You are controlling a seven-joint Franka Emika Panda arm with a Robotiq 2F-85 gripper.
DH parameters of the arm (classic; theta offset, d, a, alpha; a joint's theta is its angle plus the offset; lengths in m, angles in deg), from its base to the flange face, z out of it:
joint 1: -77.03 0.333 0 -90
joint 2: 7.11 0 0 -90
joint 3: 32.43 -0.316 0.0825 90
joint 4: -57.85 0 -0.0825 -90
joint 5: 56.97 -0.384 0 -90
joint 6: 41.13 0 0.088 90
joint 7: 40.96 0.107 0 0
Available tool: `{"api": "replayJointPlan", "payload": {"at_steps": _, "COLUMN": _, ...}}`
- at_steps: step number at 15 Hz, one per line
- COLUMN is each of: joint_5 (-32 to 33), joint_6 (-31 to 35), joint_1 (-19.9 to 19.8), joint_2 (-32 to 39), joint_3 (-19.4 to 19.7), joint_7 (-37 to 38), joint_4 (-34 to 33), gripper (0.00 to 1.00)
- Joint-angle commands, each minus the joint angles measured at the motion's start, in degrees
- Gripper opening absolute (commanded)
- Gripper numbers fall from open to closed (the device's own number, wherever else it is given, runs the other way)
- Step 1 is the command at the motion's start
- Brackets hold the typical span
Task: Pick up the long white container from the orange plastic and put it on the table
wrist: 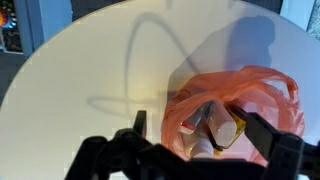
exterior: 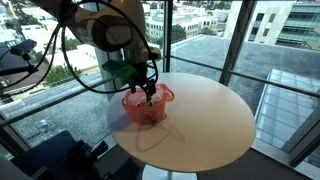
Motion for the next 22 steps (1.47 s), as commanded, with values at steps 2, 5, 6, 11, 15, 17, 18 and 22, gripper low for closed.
{"api": "replayJointPlan", "payload": {"at_steps": 2, "joint_5": 0.2, "joint_6": 4.0, "joint_1": -0.1, "joint_2": 2.8, "joint_3": -0.2, "joint_7": -0.6, "joint_4": -0.7, "gripper": 1.00}}
{"api": "replayJointPlan", "payload": {"at_steps": 5, "joint_5": -0.4, "joint_6": 7.6, "joint_1": 0.4, "joint_2": 5.0, "joint_3": -0.5, "joint_7": -1.7, "joint_4": -0.8, "gripper": 1.00}}
{"api": "replayJointPlan", "payload": {"at_steps": 6, "joint_5": -0.7, "joint_6": 8.8, "joint_1": 0.7, "joint_2": 5.8, "joint_3": -0.8, "joint_7": -2.1, "joint_4": -0.8, "gripper": 1.00}}
{"api": "replayJointPlan", "payload": {"at_steps": 11, "joint_5": -0.8, "joint_6": 14.4, "joint_1": 2.3, "joint_2": 10.0, "joint_3": -2.3, "joint_7": -3.7, "joint_4": -1.4, "gripper": 1.00}}
{"api": "replayJointPlan", "payload": {"at_steps": 15, "joint_5": -1.2, "joint_6": 17.4, "joint_1": 3.0, "joint_2": 12.9, "joint_3": -3.4, "joint_7": -5.0, "joint_4": -2.4, "gripper": 1.00}}
{"api": "replayJointPlan", "payload": {"at_steps": 17, "joint_5": -1.9, "joint_6": 18.2, "joint_1": 3.1, "joint_2": 14.4, "joint_3": -3.9, "joint_7": -5.8, "joint_4": -3.1, "gripper": 1.00}}
{"api": "replayJointPlan", "payload": {"at_steps": 18, "joint_5": -2.7, "joint_6": 18.7, "joint_1": 3.1, "joint_2": 15.1, "joint_3": -4.2, "joint_7": -6.3, "joint_4": -3.5, "gripper": 1.00}}
{"api": "replayJointPlan", "payload": {"at_steps": 22, "joint_5": -5.0, "joint_6": 19.6, "joint_1": 3.0, "joint_2": 17.9, "joint_3": -5.5, "joint_7": -7.8, "joint_4": -5.2, "gripper": 1.00}}
